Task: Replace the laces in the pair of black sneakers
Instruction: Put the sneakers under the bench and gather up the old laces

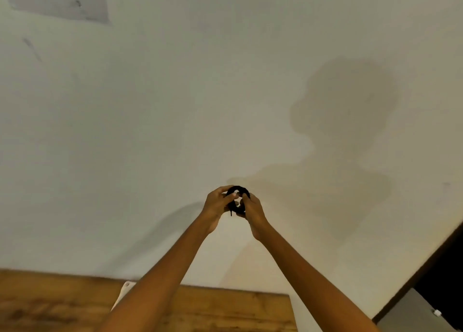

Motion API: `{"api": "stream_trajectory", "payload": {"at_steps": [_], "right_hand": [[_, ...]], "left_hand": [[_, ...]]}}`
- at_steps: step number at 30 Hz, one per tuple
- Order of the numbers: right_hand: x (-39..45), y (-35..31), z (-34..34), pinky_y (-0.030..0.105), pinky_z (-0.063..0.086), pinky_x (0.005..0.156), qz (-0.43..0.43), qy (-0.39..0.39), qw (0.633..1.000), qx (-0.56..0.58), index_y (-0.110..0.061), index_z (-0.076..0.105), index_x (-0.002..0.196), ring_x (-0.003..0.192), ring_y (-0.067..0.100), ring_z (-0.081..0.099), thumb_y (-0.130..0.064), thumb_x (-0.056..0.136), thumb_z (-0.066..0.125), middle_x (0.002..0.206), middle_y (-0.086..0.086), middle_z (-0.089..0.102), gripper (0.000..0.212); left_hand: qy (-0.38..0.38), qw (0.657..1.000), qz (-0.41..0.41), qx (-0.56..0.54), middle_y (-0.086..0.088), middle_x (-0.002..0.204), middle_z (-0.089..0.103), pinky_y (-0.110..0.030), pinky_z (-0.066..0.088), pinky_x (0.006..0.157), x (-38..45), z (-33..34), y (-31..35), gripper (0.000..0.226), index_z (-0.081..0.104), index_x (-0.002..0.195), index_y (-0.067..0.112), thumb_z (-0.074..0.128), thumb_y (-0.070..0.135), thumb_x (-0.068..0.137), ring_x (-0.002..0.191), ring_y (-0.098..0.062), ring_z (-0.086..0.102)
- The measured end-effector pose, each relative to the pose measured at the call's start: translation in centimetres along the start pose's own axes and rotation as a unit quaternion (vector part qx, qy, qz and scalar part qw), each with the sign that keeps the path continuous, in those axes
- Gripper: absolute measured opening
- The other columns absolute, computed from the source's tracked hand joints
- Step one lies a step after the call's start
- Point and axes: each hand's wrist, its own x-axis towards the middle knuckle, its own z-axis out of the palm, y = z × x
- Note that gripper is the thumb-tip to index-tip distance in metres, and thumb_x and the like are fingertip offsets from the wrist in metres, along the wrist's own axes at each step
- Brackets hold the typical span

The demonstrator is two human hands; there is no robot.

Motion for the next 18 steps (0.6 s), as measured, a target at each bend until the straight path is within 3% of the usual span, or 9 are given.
{"api": "stream_trajectory", "payload": {"at_steps": [2,7,11,13,15,18], "right_hand": [[-0.4,1.3,1.5,0.029,0.054,0.082,0.007,-0.039,0.999,0.008,-0.011,0.054,0.128,0.079,0.015,0.06,-0.019,0.103,0.035,0.09,0.002,0.059,0.033],[-2.1,6.3,7.1,0.026,0.055,0.08,0.071,-0.151,0.984,0.056,-0.018,0.053,0.13,0.095,0.02,0.063,-0.016,0.103,0.036,0.11,0.009,0.063,0.032],[-3.4,13.6,12.8,0.035,0.057,0.08,0.164,-0.1,0.981,0.037,-0.008,0.052,0.13,0.102,0.03,0.063,-0.006,0.1,0.044,0.119,0.017,0.061,0.032],[-4.8,17.9,15.7,0.044,0.055,0.085,0.215,-0.08,0.973,0.004,-0.004,0.057,0.126,0.104,0.036,0.062,-0.003,0.098,0.046,0.121,0.022,0.061,0.03],[-6.6,22.4,18.8,0.043,0.055,0.082,0.258,-0.09,0.962,-0.021,-0.002,0.057,0.123,0.102,0.035,0.062,-0.003,0.098,0.045,0.117,0.022,0.063,0.028],[-9.4,28.3,22.6,0.046,0.055,0.085,0.311,-0.091,0.944,-0.066,-0.004,0.059,0.117,0.101,0.031,0.064,-0.002,0.097,0.045,0.111,0.017,0.065,0.025]], "left_hand": [[0.031,0.998,-0.012,-0.052,-0.01,0.099,0.068,-0.03,0.057,0.077,-0.7,-1.9,-1.1,0.031,0.06,0.119,0.002,0.061,0.004,0.088,0.086,-0.026,0.068],[0.151,0.975,-0.09,-0.137,-0.011,0.088,0.067,-0.027,0.059,0.065,-2.3,-8.8,-5.7,0.019,0.061,0.109,0.0,0.055,-0.002,0.09,0.066,-0.022,0.068],[0.24,0.948,-0.153,-0.14,-0.014,0.084,0.065,-0.025,0.056,0.055,-4.8,-14.9,-11.0,0.022,0.059,0.111,-0.004,0.055,-0.004,0.09,0.055,-0.017,0.067],[0.263,0.933,-0.195,-0.147,-0.02,0.085,0.062,-0.03,0.054,0.062,-6.8,-17.9,-14.2,0.021,0.056,0.113,-0.006,0.051,-0.003,0.093,0.059,-0.021,0.064],[0.29,0.92,-0.232,-0.126,-0.028,0.097,0.062,-0.04,0.052,0.074,-8.6,-20.9,-18.0,0.02,0.056,0.111,-0.008,0.052,-0.001,0.093,0.074,-0.03,0.061],[0.339,0.888,-0.285,-0.12,-0.021,0.103,0.064,-0.039,0.051,0.074,-12.0,-25.0,-23.4,0.012,0.058,0.102,0.005,0.052,0.002,0.093,0.084,-0.027,0.061]]}}
